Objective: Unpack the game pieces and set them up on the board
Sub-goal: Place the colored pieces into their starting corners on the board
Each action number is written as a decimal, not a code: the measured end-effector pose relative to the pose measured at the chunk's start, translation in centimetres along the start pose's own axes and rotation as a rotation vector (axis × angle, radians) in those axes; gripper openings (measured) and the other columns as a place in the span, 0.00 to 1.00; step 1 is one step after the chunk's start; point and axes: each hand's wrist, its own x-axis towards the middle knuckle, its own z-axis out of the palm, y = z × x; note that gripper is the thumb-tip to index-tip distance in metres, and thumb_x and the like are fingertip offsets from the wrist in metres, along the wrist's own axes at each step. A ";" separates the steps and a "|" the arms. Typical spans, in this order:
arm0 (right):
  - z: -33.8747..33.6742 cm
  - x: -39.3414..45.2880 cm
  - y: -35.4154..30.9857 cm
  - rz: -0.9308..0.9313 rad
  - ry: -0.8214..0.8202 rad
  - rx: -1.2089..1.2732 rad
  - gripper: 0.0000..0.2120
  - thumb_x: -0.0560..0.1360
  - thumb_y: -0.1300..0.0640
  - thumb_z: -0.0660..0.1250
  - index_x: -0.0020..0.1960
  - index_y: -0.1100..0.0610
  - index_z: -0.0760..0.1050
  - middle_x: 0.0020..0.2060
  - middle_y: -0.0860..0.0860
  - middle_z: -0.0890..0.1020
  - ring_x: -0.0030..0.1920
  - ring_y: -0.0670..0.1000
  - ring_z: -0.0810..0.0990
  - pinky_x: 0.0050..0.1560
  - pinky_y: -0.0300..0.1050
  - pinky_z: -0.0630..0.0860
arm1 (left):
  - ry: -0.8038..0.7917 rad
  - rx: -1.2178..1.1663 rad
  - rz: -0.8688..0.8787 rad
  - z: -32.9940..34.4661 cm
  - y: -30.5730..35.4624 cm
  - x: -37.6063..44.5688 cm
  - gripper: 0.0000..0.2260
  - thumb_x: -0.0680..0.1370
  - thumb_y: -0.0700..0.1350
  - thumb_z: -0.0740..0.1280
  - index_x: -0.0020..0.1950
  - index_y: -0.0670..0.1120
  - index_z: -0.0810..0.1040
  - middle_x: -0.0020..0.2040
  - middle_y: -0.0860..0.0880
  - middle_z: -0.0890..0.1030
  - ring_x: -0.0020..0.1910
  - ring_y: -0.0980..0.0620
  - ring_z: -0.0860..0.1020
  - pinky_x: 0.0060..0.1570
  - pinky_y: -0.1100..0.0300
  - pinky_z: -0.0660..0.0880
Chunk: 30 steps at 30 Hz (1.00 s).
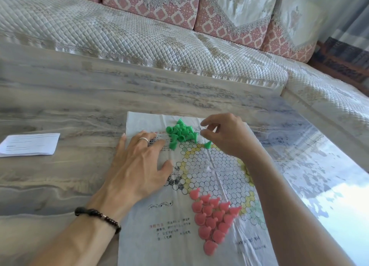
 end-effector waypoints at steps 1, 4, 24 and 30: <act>0.2 0.4 -0.2 -0.027 -0.049 -0.032 0.10 0.75 0.55 0.70 0.56 0.54 0.81 0.41 0.43 0.82 0.37 0.33 0.74 0.39 0.26 0.69 | 0.000 -0.002 -0.002 0.0 0.0 0.0 0.26 0.75 0.61 0.57 0.71 0.52 0.69 0.73 0.46 0.67 0.74 0.50 0.59 0.73 0.43 0.51; 1.0 1.0 -0.5 -0.063 -0.114 -0.067 0.08 0.75 0.58 0.70 0.54 0.55 0.82 0.41 0.45 0.83 0.37 0.34 0.75 0.42 0.29 0.70 | 0.000 -0.001 -0.003 0.0 0.1 0.0 0.26 0.75 0.61 0.57 0.70 0.52 0.70 0.73 0.46 0.67 0.74 0.50 0.60 0.73 0.43 0.51; -2.8 0.0 -0.3 0.036 -0.021 0.154 0.09 0.77 0.60 0.66 0.55 0.58 0.81 0.38 0.54 0.83 0.30 0.48 0.75 0.30 0.36 0.74 | 0.009 -0.008 -0.007 0.5 -0.3 0.2 0.27 0.76 0.62 0.57 0.72 0.52 0.68 0.74 0.47 0.66 0.75 0.50 0.58 0.74 0.43 0.47; -2.8 -0.3 -1.7 -0.154 -0.180 -0.239 0.15 0.79 0.62 0.60 0.64 0.57 0.76 0.52 0.50 0.81 0.44 0.45 0.77 0.45 0.37 0.73 | 0.011 -0.004 -0.003 0.6 -0.3 0.3 0.27 0.76 0.62 0.57 0.72 0.53 0.67 0.73 0.47 0.66 0.74 0.49 0.58 0.74 0.43 0.48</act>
